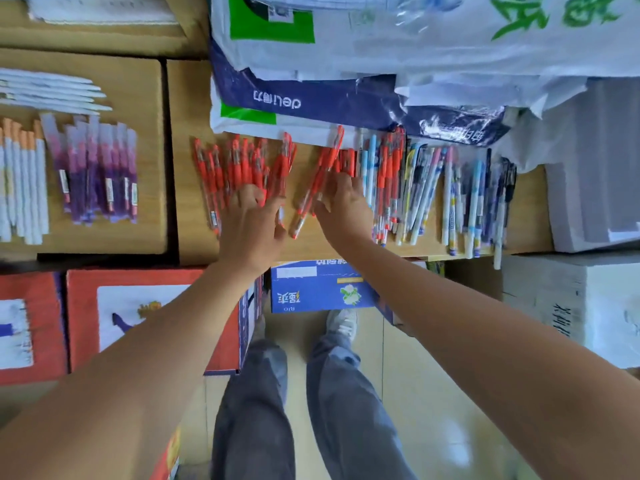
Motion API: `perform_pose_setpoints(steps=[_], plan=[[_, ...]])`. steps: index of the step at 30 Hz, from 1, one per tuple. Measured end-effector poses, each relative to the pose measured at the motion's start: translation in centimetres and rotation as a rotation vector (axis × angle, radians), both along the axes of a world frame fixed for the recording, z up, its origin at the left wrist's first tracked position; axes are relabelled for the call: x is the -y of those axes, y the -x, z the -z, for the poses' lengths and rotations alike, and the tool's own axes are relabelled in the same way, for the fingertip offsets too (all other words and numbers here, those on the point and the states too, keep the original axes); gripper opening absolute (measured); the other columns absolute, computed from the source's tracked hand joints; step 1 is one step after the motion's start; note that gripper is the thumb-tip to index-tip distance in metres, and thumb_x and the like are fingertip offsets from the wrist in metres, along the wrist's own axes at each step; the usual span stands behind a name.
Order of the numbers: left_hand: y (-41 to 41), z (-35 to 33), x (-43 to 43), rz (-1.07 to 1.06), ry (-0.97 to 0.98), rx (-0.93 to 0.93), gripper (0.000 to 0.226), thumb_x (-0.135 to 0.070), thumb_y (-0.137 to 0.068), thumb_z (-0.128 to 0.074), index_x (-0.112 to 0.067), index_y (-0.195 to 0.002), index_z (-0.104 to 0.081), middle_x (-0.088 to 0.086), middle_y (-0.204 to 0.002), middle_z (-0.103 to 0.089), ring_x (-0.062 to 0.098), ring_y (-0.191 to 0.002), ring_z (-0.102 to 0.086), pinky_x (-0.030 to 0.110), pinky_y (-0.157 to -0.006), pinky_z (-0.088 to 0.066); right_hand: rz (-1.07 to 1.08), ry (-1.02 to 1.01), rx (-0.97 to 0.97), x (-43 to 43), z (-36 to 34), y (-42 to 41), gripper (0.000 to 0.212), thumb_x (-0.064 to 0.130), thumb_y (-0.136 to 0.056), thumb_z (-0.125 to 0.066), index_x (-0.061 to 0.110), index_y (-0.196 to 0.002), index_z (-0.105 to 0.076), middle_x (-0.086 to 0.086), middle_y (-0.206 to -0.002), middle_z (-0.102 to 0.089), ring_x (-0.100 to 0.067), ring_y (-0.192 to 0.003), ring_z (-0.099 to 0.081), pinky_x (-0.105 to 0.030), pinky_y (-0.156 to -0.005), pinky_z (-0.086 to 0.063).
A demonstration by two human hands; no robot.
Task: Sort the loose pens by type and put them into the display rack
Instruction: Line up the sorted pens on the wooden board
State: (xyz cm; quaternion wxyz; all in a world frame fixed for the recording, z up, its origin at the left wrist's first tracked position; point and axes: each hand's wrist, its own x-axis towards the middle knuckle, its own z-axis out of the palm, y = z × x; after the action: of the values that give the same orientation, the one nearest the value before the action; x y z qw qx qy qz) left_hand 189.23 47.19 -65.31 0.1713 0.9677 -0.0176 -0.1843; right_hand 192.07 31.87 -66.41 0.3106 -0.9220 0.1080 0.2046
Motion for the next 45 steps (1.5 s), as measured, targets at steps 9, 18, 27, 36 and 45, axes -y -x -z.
perform_pose_setpoints(steps=[9, 18, 27, 36, 45], plan=[[-0.2, 0.4, -1.6, -0.105, 0.054, 0.109, 0.037, -0.012, -0.079, -0.063, -0.015, -0.117, -0.062, 0.014, -0.115, -0.048, 0.032, -0.110, -0.047, 0.044, -0.089, -0.044, 0.170, 0.005, -0.010, -2.3, 1.1, -1.7, 0.038, 0.033, -0.090, -0.063, 0.007, -0.112, -0.045, -0.004, -0.090, -0.060, -0.019, -0.073, -0.056, -0.031, -0.059, -0.043], [-0.3, 1.5, -3.5, -0.062, 0.097, 0.083, 0.047, -0.013, -0.078, -0.066, -0.016, -0.125, -0.057, 0.014, -0.126, -0.042, 0.033, -0.116, -0.044, 0.046, -0.096, -0.042, 0.065, -0.044, -0.010, -4.7, 1.4, -0.7, 0.028, 0.022, -0.088, -0.068, 0.008, -0.108, -0.056, -0.001, -0.085, -0.064, -0.013, -0.069, -0.058, -0.024, -0.059, -0.049], [-1.5, 0.8, 0.6, 0.266, 0.090, 0.052, 0.051, -0.018, -0.083, -0.065, -0.026, -0.132, -0.054, 0.011, -0.132, -0.044, 0.031, -0.119, -0.040, 0.042, -0.100, -0.035, 0.230, 0.106, 0.065, 1.4, -0.3, 0.2, 0.028, 0.014, -0.089, -0.061, 0.007, -0.115, -0.058, -0.003, -0.089, -0.067, -0.012, -0.069, -0.058, -0.021, -0.058, -0.046], [-2.0, 1.5, 0.4, 0.253, 0.033, 0.076, 0.041, -0.015, -0.082, -0.065, -0.015, -0.123, -0.061, 0.011, -0.111, -0.050, 0.030, -0.104, -0.045, 0.040, -0.091, -0.039, 0.207, 0.039, 0.082, 0.4, 0.9, 0.0, 0.013, 0.015, -0.087, -0.059, 0.010, -0.099, -0.062, -0.006, -0.083, -0.060, -0.014, -0.068, -0.049, -0.027, -0.063, -0.038], [-3.9, 1.9, 5.4, 0.389, 0.073, 0.021, 0.067, -0.020, -0.084, -0.065, -0.041, -0.142, -0.039, 0.010, -0.149, -0.027, 0.033, -0.133, -0.030, 0.049, -0.111, -0.027, 0.225, -0.001, 0.087, 5.2, 0.0, 0.2, 0.020, 0.009, -0.087, -0.058, 0.011, -0.103, -0.069, -0.004, -0.087, -0.070, -0.020, -0.077, -0.064, -0.034, -0.070, -0.054]])
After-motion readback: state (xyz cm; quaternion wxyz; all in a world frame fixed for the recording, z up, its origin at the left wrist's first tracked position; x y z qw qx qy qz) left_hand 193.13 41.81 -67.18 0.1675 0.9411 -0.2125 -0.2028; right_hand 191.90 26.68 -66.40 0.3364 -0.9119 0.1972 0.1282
